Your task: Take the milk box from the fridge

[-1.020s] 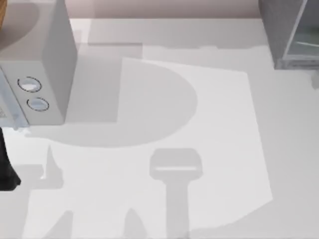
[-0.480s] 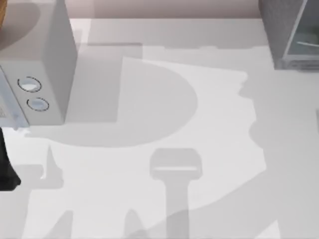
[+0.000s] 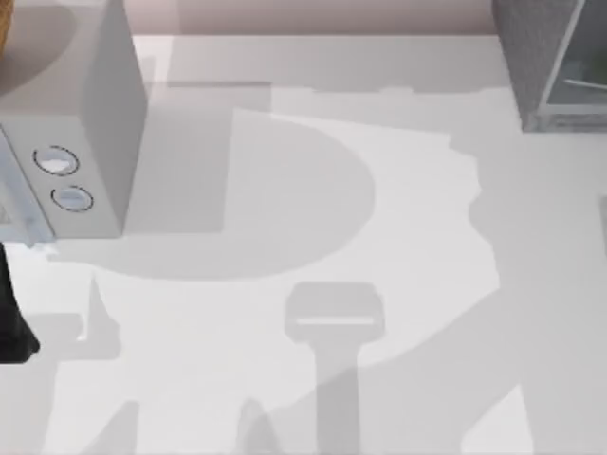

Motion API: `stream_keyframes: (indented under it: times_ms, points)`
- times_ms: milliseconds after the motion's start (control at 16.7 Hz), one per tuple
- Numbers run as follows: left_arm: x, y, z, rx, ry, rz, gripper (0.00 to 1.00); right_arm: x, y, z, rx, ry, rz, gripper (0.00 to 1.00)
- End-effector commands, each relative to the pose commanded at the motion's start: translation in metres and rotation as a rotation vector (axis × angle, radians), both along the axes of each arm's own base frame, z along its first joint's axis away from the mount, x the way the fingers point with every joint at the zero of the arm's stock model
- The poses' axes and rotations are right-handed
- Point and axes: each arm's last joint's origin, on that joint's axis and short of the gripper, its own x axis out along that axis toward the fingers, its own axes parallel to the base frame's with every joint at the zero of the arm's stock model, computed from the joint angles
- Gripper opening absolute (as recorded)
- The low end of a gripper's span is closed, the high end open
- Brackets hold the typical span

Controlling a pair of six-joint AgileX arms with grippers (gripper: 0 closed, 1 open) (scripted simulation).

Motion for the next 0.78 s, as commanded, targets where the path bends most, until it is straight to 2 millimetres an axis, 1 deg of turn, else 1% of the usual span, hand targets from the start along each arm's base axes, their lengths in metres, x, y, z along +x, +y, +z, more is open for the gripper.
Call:
stream_keyframes:
  times_ms: [180, 420, 780]
  points:
    - [0.0, 0.0, 0.0, 0.0, 0.0, 0.0, 1.0, 0.017, 0.001, -0.002, 0.001, 0.01, 0.0, 1.0]
    - [0.0, 0.0, 0.0, 0.0, 0.0, 0.0, 1.0, 0.019, 0.002, -0.003, 0.002, 0.016, 0.0, 1.0]
    - [0.0, 0.0, 0.0, 0.0, 0.0, 0.0, 1.0, 0.019, 0.002, -0.003, 0.002, 0.016, 0.0, 0.55]
